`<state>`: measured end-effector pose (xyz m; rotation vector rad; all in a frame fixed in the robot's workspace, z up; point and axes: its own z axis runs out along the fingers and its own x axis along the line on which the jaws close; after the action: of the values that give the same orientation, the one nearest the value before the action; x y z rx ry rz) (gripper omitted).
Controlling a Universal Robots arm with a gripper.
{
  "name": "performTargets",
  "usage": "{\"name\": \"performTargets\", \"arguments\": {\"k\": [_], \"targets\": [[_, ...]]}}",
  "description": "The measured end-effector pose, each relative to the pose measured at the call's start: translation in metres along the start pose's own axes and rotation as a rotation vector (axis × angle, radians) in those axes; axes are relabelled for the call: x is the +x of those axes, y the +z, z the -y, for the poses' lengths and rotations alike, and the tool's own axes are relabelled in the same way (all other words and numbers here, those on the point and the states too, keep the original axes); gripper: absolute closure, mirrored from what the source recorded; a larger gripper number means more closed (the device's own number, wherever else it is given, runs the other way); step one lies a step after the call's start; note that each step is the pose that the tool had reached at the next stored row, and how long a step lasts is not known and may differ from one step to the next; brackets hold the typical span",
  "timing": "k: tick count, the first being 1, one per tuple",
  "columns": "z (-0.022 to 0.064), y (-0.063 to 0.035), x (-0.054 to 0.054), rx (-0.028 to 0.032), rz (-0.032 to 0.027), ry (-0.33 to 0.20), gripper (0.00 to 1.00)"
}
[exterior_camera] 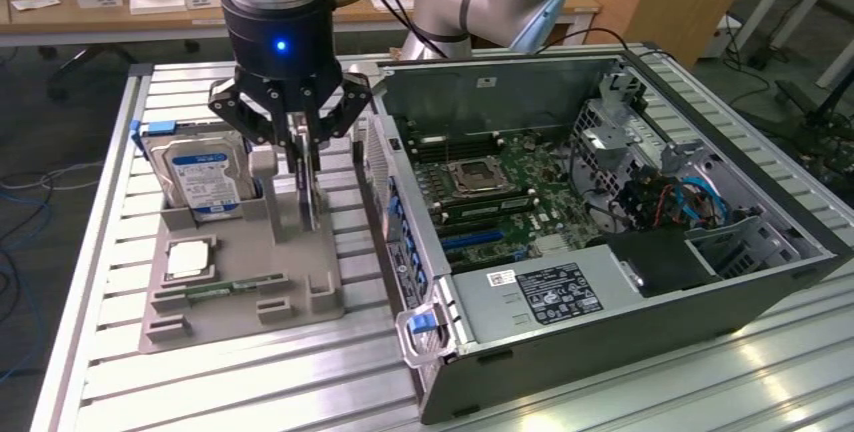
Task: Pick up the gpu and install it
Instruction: 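Pick up the gpu and move the gpu toward the slot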
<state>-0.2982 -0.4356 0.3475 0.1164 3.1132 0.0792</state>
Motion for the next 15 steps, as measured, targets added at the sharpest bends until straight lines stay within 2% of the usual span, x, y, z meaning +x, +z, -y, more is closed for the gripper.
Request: {"name": "performTargets", "arguments": {"k": [8,15], "targets": [[0.0000,-0.0004,0.0000,0.0002,-0.0003,0.000,0.73],[-0.0003,-0.0057,-0.0001,0.0002,-0.0002,0.000,0.73]]}}
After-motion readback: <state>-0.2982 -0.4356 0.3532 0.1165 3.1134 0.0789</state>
